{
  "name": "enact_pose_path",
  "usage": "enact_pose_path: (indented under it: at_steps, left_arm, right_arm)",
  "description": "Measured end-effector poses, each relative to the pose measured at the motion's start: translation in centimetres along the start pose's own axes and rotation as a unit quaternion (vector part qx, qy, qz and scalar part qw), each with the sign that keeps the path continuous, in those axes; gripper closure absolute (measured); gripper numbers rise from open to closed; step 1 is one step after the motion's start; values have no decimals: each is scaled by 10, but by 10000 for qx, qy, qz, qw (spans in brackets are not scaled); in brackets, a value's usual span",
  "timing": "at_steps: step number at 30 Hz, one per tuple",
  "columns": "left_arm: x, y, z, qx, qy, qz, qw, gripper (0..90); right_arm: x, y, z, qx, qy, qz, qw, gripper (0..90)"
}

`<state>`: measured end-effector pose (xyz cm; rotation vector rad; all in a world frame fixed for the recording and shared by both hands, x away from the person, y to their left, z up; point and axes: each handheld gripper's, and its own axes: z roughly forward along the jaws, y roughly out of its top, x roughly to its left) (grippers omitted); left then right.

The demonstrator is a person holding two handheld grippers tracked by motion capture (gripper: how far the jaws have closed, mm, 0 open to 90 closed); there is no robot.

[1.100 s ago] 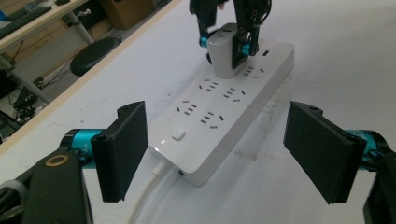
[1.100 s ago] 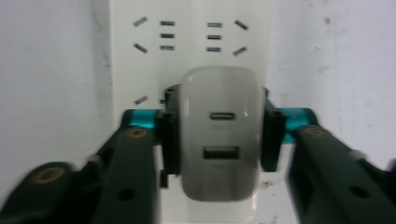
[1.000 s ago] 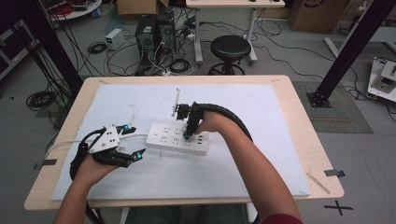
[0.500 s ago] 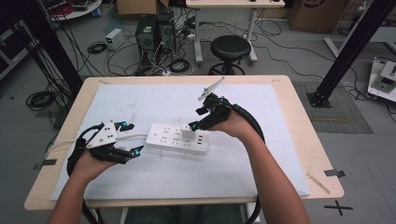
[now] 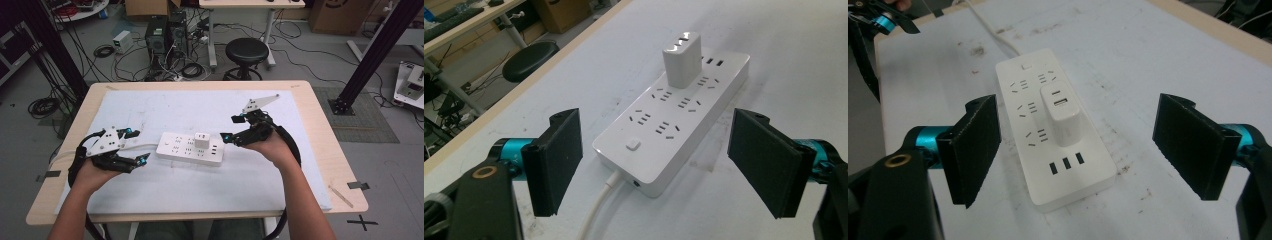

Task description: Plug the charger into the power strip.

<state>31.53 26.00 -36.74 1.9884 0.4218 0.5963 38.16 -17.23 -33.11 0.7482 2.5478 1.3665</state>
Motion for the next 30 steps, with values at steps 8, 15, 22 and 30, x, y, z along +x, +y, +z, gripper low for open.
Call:
enact_pose_path:
  at_steps: [8,15,22,30]
  left_arm:
    - [3,0,5,50,-33,-34,10000,220]
    - [3,0,6,7,-28,-113,9999,219]
    - [5,0,7,7,-46,-139,9999,219]
    - [8,-2,11,18,-88,-223,9997,219]
  right_arm:
    - [-2,-27,-9,-220,-182,120,9995,195]
    - [-4,-35,-14,-243,-236,141,9993,195]
    - [-7,-35,-14,-213,-251,145,9994,195]
    - [-8,-35,-14,-229,-290,149,9992,195]
